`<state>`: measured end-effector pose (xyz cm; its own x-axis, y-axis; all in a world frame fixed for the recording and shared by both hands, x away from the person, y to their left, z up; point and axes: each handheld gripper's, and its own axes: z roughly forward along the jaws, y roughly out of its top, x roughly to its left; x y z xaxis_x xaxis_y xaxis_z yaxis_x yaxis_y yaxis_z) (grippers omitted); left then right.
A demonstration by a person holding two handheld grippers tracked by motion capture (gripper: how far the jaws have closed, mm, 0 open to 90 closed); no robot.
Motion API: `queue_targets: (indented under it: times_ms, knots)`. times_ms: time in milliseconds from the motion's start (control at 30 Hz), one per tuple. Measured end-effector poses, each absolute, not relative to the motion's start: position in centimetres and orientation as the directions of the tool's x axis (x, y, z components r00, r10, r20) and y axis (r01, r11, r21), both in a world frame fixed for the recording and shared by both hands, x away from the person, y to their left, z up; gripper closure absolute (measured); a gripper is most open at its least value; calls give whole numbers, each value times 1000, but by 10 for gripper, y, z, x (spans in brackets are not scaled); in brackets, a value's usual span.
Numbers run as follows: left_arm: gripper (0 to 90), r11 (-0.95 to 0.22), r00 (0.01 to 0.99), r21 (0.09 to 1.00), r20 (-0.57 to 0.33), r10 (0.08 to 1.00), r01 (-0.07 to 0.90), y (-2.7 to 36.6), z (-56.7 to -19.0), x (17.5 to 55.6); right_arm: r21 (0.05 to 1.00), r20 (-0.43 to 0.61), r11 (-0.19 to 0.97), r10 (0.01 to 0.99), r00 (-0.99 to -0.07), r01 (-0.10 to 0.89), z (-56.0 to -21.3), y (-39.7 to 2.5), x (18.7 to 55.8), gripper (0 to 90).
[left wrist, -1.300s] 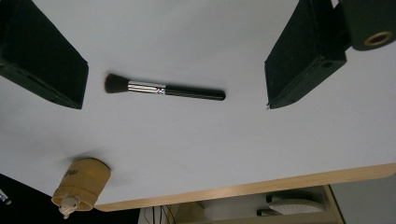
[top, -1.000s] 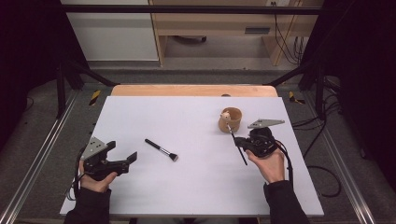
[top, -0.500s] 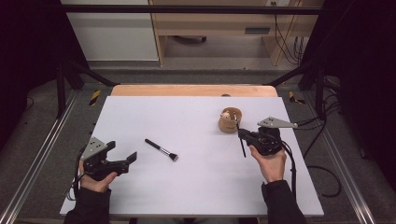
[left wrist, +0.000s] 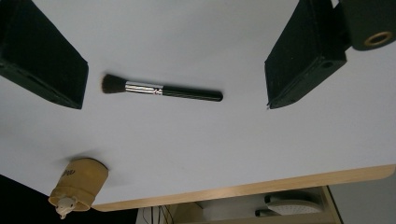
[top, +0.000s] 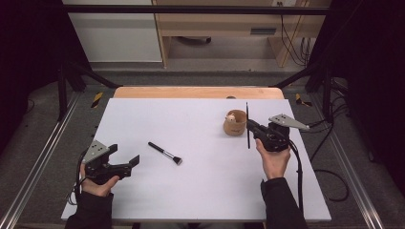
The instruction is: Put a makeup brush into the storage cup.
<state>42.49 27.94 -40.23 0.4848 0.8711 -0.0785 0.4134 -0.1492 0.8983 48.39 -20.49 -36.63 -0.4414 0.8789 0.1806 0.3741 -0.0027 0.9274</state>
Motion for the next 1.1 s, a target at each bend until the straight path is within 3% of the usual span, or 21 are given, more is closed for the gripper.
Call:
queue_targets:
  times_ms: [1100]
  knots:
    - [55, -141, 481, 898, -86, 872, 417, 281, -404, 426, 956, 133, -30, 930, -343, 291, -354, -195, 551, 858]
